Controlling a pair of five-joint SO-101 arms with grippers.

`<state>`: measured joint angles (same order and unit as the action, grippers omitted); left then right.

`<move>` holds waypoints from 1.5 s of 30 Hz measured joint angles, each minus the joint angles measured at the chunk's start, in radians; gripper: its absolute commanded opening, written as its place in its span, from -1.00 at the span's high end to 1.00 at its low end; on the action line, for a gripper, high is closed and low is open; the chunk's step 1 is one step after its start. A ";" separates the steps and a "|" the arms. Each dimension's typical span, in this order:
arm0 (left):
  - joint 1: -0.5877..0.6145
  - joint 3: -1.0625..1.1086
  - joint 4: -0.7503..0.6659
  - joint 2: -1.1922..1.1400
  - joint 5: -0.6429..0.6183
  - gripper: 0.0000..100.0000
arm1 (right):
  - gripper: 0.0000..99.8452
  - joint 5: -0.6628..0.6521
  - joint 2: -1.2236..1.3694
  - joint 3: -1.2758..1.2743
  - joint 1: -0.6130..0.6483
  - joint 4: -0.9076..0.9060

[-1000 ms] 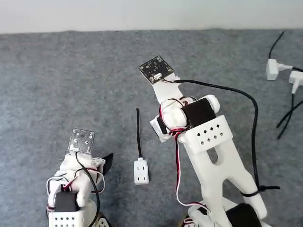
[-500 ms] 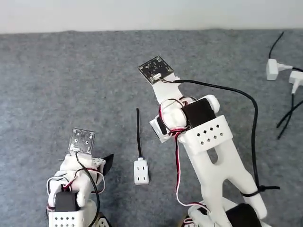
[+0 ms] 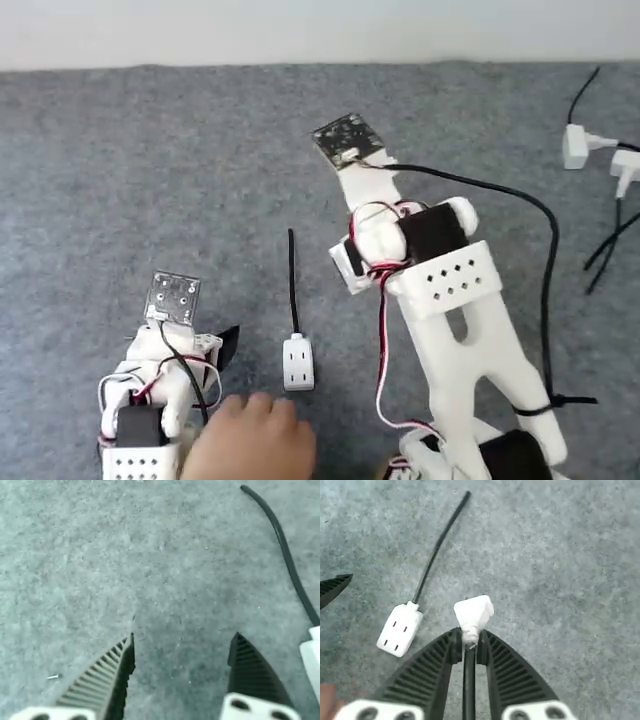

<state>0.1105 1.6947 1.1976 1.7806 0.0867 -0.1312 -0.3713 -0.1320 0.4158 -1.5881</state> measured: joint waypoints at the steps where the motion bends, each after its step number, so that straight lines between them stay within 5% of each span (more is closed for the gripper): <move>1: 0.000 0.000 0.000 0.000 0.000 0.42 | 0.98 -0.008 0.000 0.000 -0.008 0.000; 45: -0.009 0.000 0.000 -0.002 0.000 0.42 | 0.98 -0.061 0.000 0.000 -0.061 -0.009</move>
<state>0.1013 1.6947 1.1976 1.7791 0.0867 -0.1926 -0.3713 -0.1320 0.3544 -1.5973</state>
